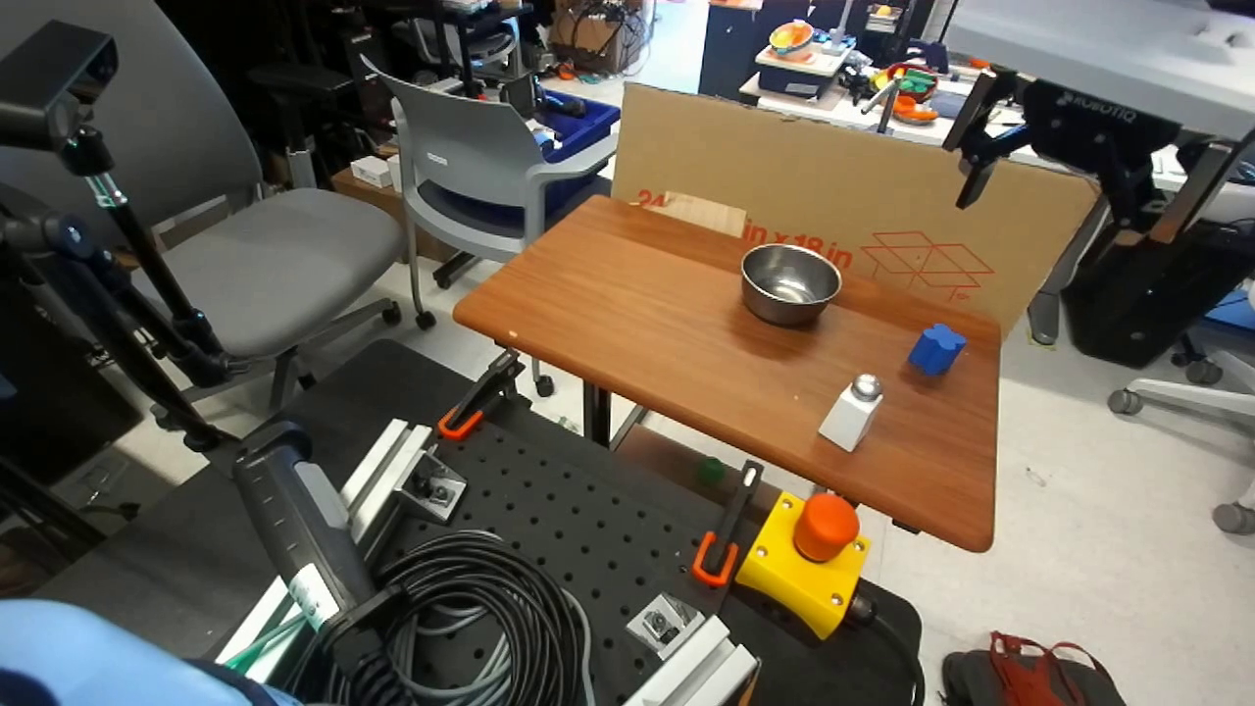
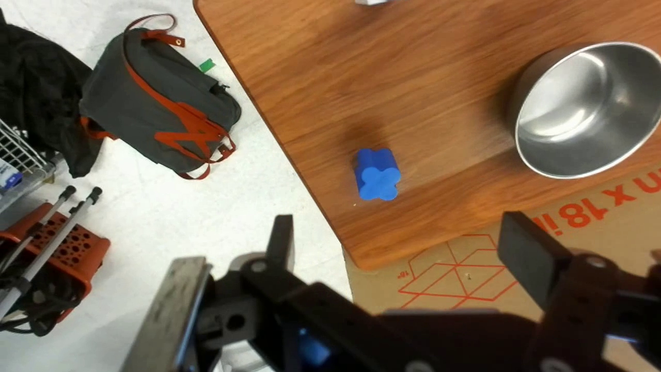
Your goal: Move the blue block to the left
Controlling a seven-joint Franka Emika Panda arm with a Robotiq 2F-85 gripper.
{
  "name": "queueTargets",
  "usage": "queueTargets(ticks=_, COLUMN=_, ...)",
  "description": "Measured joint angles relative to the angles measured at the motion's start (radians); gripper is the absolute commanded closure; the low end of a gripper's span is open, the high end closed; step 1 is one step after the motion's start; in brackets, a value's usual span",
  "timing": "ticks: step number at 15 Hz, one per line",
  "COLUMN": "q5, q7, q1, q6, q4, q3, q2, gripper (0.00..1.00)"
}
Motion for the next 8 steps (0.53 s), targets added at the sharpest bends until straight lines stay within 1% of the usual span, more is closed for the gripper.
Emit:
queueTargets(ticks=4, q5=0.062, q7=-0.001, q1=-0.011, q6=-0.008, q4=0.14, q3=0.006, q2=0.162, gripper=0.0)
queueTargets(ticks=8, q5=0.064, q7=0.013, q1=-0.032, q6=-0.058, q4=0.281, q3=0.005, q2=0.321, gripper=0.0)
